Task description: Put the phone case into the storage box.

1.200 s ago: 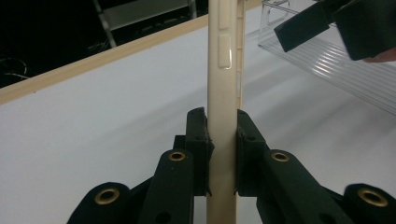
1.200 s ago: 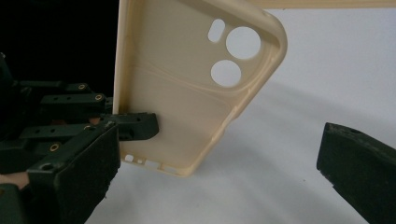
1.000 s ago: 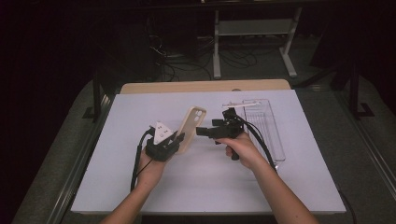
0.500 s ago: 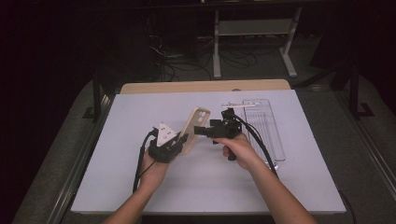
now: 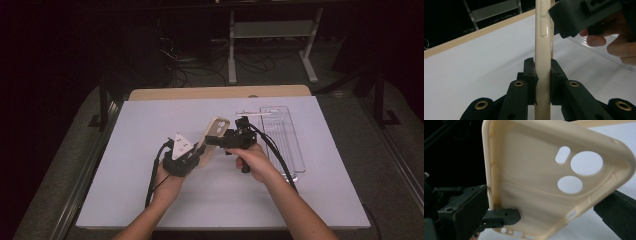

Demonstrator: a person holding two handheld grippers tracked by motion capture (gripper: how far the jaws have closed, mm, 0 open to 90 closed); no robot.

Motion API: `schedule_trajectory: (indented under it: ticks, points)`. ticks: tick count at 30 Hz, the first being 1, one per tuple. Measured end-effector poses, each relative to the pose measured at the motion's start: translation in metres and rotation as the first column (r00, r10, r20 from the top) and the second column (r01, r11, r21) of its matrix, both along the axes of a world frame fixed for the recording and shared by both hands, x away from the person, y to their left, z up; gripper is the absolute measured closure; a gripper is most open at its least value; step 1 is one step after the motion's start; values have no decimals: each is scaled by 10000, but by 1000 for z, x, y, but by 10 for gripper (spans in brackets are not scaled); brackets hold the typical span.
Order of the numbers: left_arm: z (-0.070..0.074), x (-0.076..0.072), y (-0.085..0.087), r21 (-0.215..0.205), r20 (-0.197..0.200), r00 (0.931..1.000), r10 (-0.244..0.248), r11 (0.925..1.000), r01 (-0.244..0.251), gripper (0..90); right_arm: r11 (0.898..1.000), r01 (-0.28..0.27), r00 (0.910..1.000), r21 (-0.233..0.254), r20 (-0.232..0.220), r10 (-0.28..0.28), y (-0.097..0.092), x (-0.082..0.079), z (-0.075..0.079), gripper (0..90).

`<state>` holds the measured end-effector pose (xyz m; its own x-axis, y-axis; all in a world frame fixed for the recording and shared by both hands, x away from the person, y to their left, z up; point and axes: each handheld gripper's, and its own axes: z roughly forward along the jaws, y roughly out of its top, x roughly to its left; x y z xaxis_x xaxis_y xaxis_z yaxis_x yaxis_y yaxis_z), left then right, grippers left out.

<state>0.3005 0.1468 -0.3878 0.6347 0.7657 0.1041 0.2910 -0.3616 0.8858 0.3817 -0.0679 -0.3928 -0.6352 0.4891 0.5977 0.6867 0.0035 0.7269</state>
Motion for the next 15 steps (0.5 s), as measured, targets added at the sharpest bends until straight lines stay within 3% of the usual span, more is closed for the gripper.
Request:
schedule_trajectory:
  ticks: [15]
  points:
    - [-1,-6,-10,-37,150,9995,-270,9996,271,792,9997,-79,9994,218,-326,86,4,-1,-2,0]
